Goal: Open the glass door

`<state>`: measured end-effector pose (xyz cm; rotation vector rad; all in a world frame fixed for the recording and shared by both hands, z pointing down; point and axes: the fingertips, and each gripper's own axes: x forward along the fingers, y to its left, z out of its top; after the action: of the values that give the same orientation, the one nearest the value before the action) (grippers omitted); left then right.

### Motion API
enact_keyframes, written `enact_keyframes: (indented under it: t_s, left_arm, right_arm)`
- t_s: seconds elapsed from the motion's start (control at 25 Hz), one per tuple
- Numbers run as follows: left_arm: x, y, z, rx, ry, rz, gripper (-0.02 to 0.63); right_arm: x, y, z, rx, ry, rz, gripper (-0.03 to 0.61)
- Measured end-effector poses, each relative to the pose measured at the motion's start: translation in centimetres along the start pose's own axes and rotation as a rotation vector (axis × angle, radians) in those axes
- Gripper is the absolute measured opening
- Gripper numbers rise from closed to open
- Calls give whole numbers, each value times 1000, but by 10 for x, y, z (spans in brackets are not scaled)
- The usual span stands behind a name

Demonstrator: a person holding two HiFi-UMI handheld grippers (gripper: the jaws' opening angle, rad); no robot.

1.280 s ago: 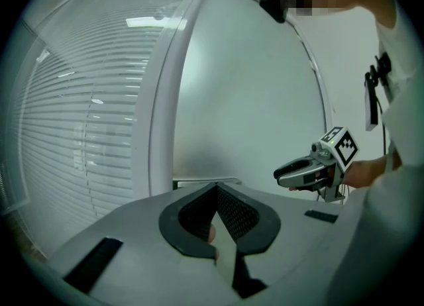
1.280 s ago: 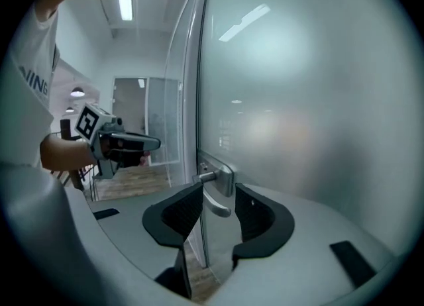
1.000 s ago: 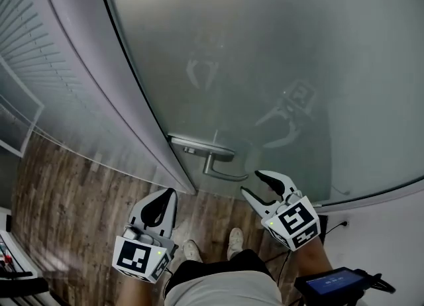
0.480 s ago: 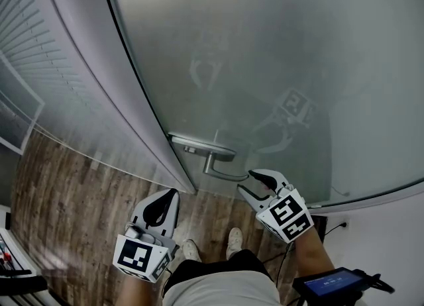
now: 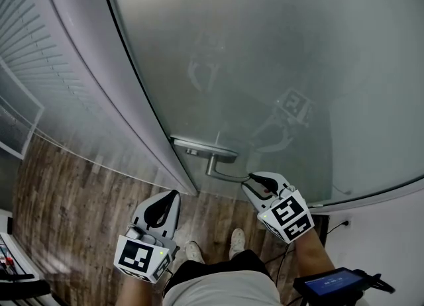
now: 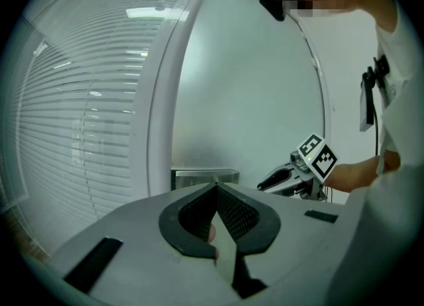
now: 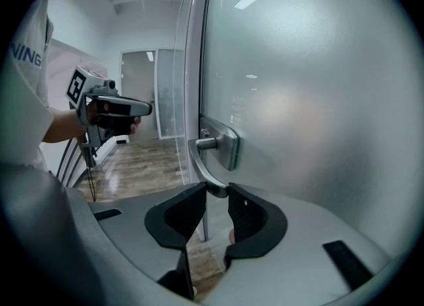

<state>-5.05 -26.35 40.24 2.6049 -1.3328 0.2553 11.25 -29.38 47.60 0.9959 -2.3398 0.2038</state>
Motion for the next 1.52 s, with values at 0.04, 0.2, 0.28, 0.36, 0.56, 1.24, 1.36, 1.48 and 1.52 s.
enact_keyframes:
  t_s: [0.04,0.2,0.28,0.36,0.56,1.24,1.36,1.48,1.52]
  left_arm:
    - [0,1,0,-2,0,-1,-2]
    - [0,2,0,-7,-6,-7,-2]
    - [0,1,2,-4,-12,-12,-2]
    - [-1,2,4,-4,-23,-11,-2]
    - [-4,7,8,-2,-25,-1,-2]
    - [-17,-1,12,-9,-41,42,-2]
    - [-14,-1,9,-18,-41,48,-2]
    - [-11,0,12,-24,-48,49,-2]
    - [-10,0,15,-25,-52,48,-2]
  right_arm:
    - [1,-1,-1,8,-5,-7,108]
    - [15,1,-13,45,15,-9,109]
    - [20,2,-18,70,14,-15,109]
    - [22,0,-19,87,5,-35,109]
    - [32,-10,-13,120,-29,-57,110]
    - [38,-66,9,150,-112,-194,110]
    - [40,-79,13,143,-115,-192,110]
    - [43,-92,19,136,-106,-205,110]
    - [44,-97,22,136,-101,-210,110]
